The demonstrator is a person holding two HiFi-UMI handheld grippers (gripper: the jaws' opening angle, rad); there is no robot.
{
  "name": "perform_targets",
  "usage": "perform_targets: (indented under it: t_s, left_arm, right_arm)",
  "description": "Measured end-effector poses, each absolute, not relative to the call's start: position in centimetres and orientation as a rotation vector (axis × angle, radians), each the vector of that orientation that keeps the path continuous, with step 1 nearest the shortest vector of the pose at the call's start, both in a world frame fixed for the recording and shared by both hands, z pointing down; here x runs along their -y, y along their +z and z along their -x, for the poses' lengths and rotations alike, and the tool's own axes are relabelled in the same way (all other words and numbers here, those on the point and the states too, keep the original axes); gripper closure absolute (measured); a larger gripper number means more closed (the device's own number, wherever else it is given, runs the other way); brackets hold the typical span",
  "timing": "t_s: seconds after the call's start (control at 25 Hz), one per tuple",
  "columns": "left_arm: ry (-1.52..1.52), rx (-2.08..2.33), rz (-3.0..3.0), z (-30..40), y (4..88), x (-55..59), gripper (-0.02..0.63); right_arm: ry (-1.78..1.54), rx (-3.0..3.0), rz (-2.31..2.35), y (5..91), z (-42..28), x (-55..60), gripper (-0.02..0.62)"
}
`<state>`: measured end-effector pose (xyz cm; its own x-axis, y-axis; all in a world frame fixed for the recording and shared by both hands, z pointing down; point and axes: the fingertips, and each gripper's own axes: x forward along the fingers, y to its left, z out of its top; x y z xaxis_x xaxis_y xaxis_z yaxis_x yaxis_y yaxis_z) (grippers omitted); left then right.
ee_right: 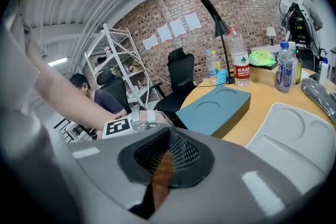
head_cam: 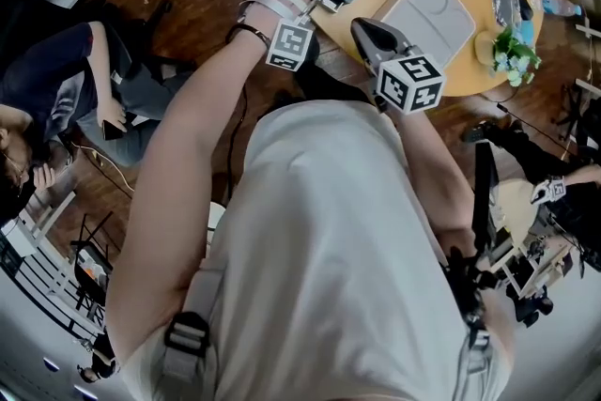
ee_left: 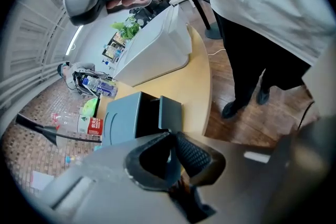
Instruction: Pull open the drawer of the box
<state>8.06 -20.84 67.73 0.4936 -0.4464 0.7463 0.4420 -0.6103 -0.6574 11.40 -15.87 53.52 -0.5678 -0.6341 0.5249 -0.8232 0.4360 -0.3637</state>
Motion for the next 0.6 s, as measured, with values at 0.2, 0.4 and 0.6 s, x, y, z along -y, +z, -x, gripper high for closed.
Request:
perform_targets:
  t_s: [0.2, 0.4, 0.6]
  left_arm:
    - [-1.298, 0.0, 1.916, -6.8, 67.9, 19.3, 0.568]
    - [-1.359, 0.036, 2.021, -4.9, 68.4, 16.7, 0.57]
    - [-1.418, 0.094, 2.057, -3.0, 69.2, 14.0, 0.575]
  right_arm:
    - [0.852, 2.402, -1.226, 53.2, -10.4, 15.3, 0.588]
    - [0.839, 2.416, -1.208, 53.1, -9.3, 14.5, 0.588]
    - [0.826, 2.437, -1.18, 52.8, -7.9, 13.4, 0.588]
